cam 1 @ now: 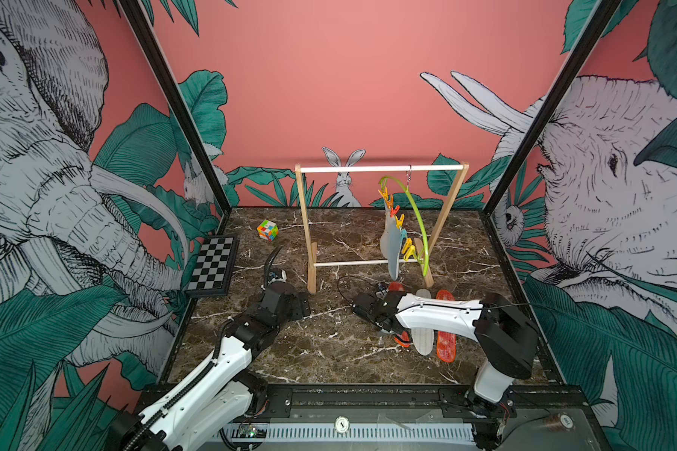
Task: Take the shoe insoles off the hanger
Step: Place the insole at the center of the board, then remove the insole from the hanger.
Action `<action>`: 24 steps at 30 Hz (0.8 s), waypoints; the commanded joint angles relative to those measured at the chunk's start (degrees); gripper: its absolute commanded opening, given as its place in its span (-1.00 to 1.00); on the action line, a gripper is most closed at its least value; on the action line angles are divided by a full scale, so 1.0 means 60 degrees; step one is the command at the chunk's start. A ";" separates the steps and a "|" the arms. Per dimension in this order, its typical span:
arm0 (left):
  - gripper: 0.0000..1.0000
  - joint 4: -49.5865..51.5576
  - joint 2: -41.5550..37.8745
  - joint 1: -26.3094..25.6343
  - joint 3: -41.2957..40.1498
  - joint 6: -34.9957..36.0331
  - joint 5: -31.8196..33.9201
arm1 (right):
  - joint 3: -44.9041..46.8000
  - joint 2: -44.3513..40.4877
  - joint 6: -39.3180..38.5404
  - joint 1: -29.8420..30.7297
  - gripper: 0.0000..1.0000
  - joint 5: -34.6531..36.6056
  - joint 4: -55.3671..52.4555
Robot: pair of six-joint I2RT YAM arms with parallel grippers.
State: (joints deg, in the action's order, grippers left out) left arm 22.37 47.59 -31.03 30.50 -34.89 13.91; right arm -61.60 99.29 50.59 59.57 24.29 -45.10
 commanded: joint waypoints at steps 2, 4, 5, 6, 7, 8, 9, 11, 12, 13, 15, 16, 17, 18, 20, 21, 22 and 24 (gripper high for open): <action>0.82 -0.0034 -0.0206 0.0023 0.0189 0.0081 0.0000 | 0.0145 -0.0458 0.0050 0.0143 -0.44 -0.0153 0.0046; 0.82 -0.0015 -0.0270 0.0029 0.0248 0.0129 0.0010 | 0.0131 -0.0678 0.0021 0.0182 -0.33 -0.0167 0.0022; 0.82 0.0012 -0.0288 0.0029 0.0288 0.0147 0.0042 | 0.0133 -0.0771 0.0010 0.0193 -0.30 -0.0167 0.0029; 0.82 0.0056 -0.0306 0.0029 0.0356 0.0173 0.0040 | 0.0145 -0.0929 -0.0005 0.0207 -0.28 -0.0178 0.0057; 0.82 0.0075 -0.0320 0.0032 0.0409 0.0215 0.0005 | 0.0158 -0.1096 -0.0055 0.0247 -0.26 -0.0182 0.0126; 0.82 0.0066 -0.0329 0.0026 0.0444 0.0260 -0.0037 | 0.0182 -0.1171 -0.0112 0.0274 -0.25 -0.0214 0.0221; 0.82 0.0038 -0.0328 0.0029 0.0481 0.0289 -0.0070 | 0.0193 -0.1532 -0.0224 0.0292 -0.24 -0.0299 0.0373; 0.80 -0.0132 -0.0321 0.0029 0.0497 0.0402 -0.0246 | 0.0204 -0.1966 -0.0482 0.0311 -0.20 -0.0542 0.0698; 0.79 -0.0250 -0.0325 0.0029 0.0498 0.0474 -0.0351 | 0.0204 -0.2199 -0.0636 0.0321 -0.16 -0.0699 0.0873; 0.78 -0.0379 -0.0307 0.0006 0.0503 0.0530 -0.0464 | 0.0191 -0.2437 -0.0755 0.0320 -0.11 -0.0796 0.1000; 0.75 -0.0672 -0.0324 -0.0049 0.0492 0.0632 -0.0624 | 0.0162 -0.2998 -0.1078 0.0313 -0.01 -0.0987 0.1336; 0.75 -0.0820 -0.0325 -0.0132 0.0475 0.0684 -0.0634 | 0.0127 -0.3309 -0.1256 0.0311 0.04 -0.1083 0.1501; 0.75 -0.1004 -0.0339 -0.0220 0.0444 0.0738 -0.0629 | 0.0059 -0.3611 -0.1459 0.0319 0.10 -0.1183 0.1642; 0.75 -0.1181 -0.0344 -0.0333 0.0420 0.0810 -0.0618 | -0.0050 -0.3855 -0.1659 0.0311 0.15 -0.1253 0.1769; 0.75 -0.1509 -0.0324 -0.0686 0.0380 0.0933 -0.0400 | -0.0432 -0.4322 -0.2145 0.0304 0.25 -0.1323 0.1836; 0.75 -0.1623 -0.0288 -0.0859 0.0398 0.1025 -0.0275 | -0.0682 -0.4446 -0.2348 0.0296 0.27 -0.1313 0.1800; 0.75 -0.1789 -0.0240 -0.1136 0.0427 0.1181 -0.0112 | -0.0968 -0.4576 -0.2588 0.0282 0.29 -0.1309 0.1715; 0.75 -0.2049 -0.0107 -0.1610 0.0481 0.1427 0.0163 | -0.1490 -0.4756 -0.3000 0.0226 0.33 -0.1458 0.1664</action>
State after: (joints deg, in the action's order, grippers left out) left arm 14.24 46.59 -38.09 32.14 -28.95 12.49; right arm -66.87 72.69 37.98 61.12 16.51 -36.95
